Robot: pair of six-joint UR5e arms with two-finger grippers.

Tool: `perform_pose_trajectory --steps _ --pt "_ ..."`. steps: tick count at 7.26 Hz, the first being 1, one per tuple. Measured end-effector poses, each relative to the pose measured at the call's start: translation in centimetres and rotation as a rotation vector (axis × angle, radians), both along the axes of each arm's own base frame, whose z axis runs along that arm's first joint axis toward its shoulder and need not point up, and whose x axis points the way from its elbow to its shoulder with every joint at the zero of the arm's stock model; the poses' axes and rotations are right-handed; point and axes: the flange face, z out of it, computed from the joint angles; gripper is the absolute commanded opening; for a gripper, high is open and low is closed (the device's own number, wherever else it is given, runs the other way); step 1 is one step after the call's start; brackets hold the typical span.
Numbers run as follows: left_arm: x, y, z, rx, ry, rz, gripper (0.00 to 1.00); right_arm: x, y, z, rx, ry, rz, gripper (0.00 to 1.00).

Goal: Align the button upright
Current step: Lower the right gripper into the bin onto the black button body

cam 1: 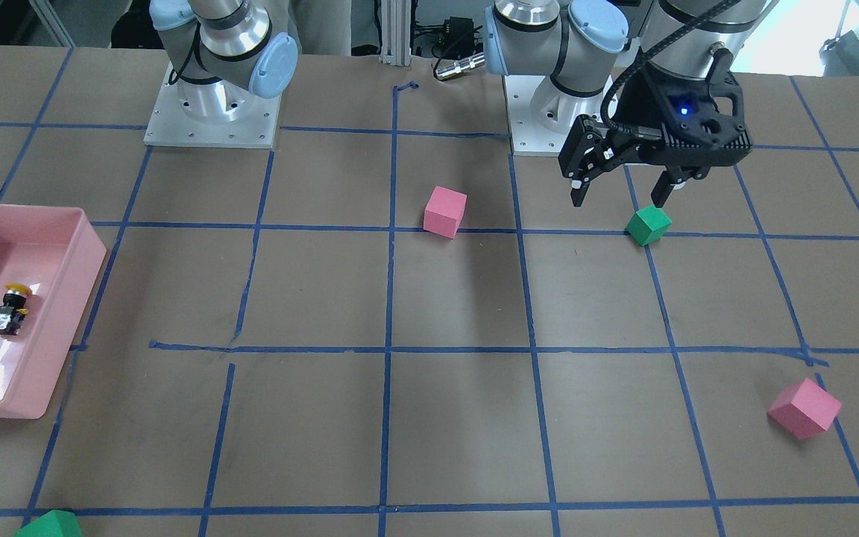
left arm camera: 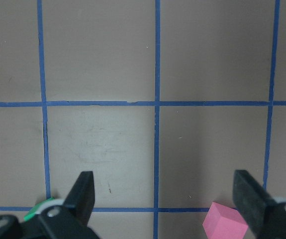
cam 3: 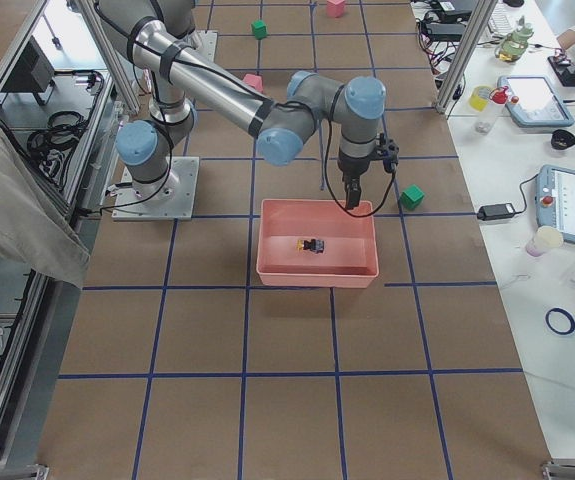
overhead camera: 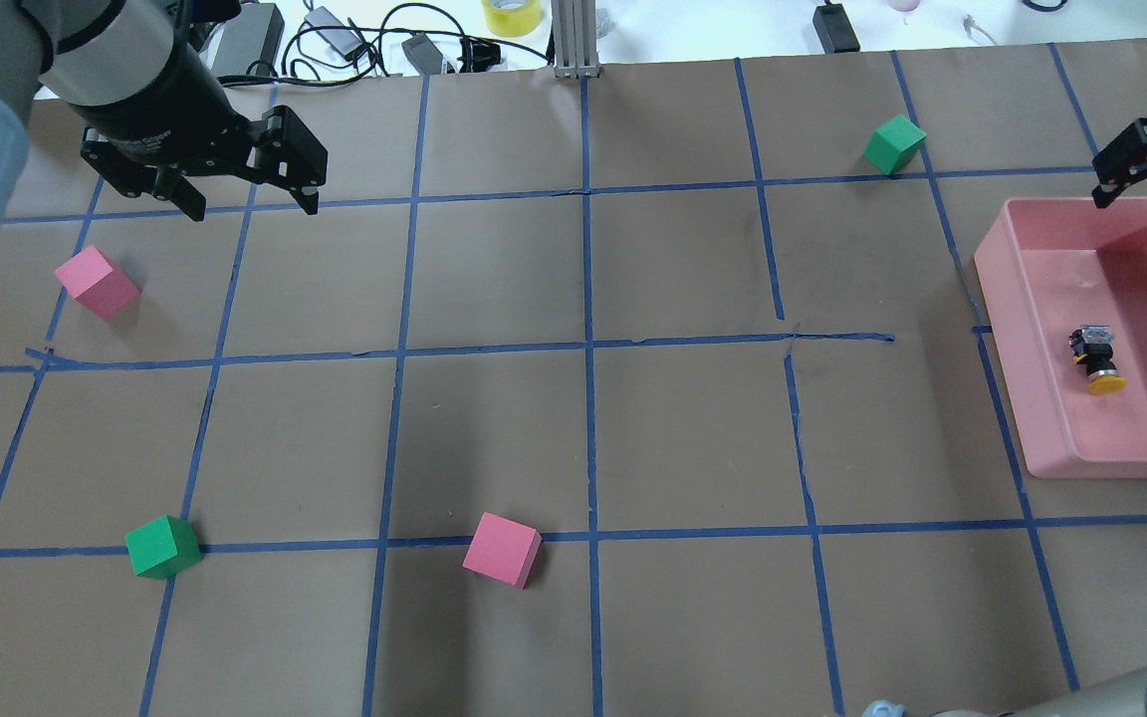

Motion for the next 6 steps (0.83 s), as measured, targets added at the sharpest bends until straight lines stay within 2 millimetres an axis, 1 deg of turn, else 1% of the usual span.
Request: perform_pose_trajectory --steps 1,2,3,5,6 --pt "0.0 0.0 0.0 0.0 0.0 0.0 1.0 -1.6 1.2 -3.5 -0.006 0.003 0.003 1.0" --pt "0.0 0.0 0.0 0.0 0.0 0.001 1.0 -2.5 2.4 -6.0 -0.004 -0.006 0.004 1.0" --pt "0.0 0.0 0.0 0.0 0.0 0.001 1.0 -2.9 3.3 -8.0 0.005 -0.02 0.002 1.0" --pt "0.0 0.0 0.0 0.0 0.0 0.0 1.0 -3.6 3.9 -10.7 0.022 -0.033 0.0 1.0" --pt "0.0 0.0 0.0 0.0 0.001 0.0 1.0 -3.9 3.9 -11.4 0.023 -0.034 -0.001 1.0"
